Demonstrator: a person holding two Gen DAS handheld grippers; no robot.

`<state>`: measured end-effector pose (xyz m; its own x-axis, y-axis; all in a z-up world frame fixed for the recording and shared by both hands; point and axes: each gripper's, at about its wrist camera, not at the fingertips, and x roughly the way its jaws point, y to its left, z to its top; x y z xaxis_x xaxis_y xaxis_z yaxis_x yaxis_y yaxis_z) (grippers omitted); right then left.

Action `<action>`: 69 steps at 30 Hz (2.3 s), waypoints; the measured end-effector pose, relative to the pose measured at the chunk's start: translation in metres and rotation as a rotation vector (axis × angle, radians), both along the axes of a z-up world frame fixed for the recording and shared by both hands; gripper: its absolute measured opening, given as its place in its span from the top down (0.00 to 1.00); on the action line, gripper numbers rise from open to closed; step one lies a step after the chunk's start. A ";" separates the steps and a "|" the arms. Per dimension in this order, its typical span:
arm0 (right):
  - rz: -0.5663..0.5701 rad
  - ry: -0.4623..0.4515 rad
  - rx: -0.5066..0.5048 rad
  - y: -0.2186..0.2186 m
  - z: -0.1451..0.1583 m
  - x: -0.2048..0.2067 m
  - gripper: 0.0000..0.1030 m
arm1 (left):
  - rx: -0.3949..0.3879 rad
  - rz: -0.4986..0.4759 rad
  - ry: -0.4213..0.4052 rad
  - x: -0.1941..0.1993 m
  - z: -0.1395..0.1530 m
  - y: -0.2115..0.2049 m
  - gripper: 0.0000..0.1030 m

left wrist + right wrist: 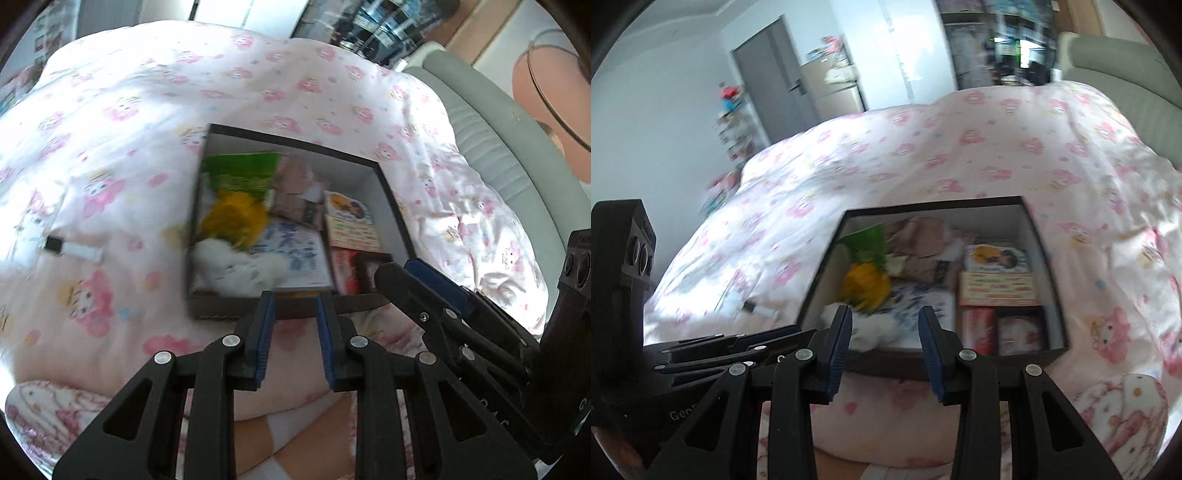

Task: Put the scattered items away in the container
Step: 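Move the left gripper back to the white watch strap, then grasp the white watch strap end with the left gripper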

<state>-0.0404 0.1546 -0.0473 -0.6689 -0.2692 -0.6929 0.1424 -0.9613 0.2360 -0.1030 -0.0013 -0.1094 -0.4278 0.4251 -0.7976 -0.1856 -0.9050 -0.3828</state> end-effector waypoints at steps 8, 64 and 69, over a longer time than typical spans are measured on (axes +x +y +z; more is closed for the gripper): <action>0.150 -0.031 0.011 -0.070 -0.010 -0.001 0.67 | -0.019 0.143 -0.014 0.017 -0.013 -0.074 0.79; 0.312 -0.364 0.125 -0.284 -0.184 -0.169 0.66 | 0.287 0.805 -0.338 -0.113 -0.196 -0.302 0.79; 0.316 -0.364 0.106 -0.281 -0.178 -0.164 0.66 | 0.290 0.785 -0.311 -0.100 -0.187 -0.298 0.84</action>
